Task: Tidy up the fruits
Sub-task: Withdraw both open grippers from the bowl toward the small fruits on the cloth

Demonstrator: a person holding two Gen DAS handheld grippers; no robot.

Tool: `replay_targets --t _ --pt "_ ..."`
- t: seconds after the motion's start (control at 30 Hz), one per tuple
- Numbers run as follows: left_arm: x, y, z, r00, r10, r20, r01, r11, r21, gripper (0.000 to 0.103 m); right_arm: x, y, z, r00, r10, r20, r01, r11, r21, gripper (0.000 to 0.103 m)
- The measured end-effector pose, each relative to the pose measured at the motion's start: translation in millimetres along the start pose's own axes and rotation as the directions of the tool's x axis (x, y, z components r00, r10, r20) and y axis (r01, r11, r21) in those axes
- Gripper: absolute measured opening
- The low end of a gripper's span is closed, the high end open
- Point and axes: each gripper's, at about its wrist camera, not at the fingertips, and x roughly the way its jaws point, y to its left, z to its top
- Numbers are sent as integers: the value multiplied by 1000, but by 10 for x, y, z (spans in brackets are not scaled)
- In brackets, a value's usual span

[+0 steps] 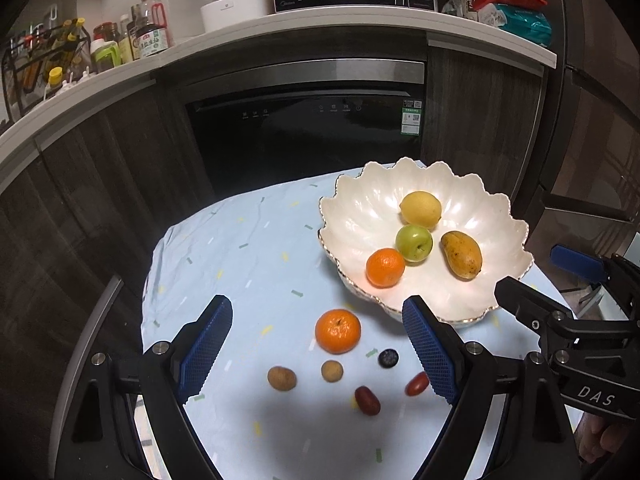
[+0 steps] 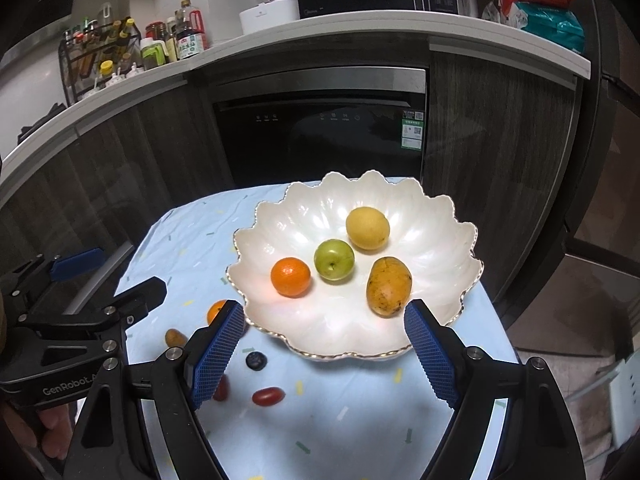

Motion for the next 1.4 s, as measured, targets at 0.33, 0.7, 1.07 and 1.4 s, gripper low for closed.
replay_targets --t 0.33,0.7,1.07,1.4 --pt "-91 -18 -217 1000 7 -7 -7 1000 -10 87 -86 67 -111 1000 9 17 -8 999 -47 83" --pt "-103 -35 -443 1000 18 -22 -19 1000 -10 87 -87 127 -272 1000 27 14 -25 993 -114 83" --pt "3 -95 -703 998 16 -54 -14 999 30 84 32 136 -439 999 50 -19 -53 987 -153 82" --pt "162 -214 -874 996 -32 -79 38 996 83 80 198 184 -561 990 118 -77 -131 971 -200 75"
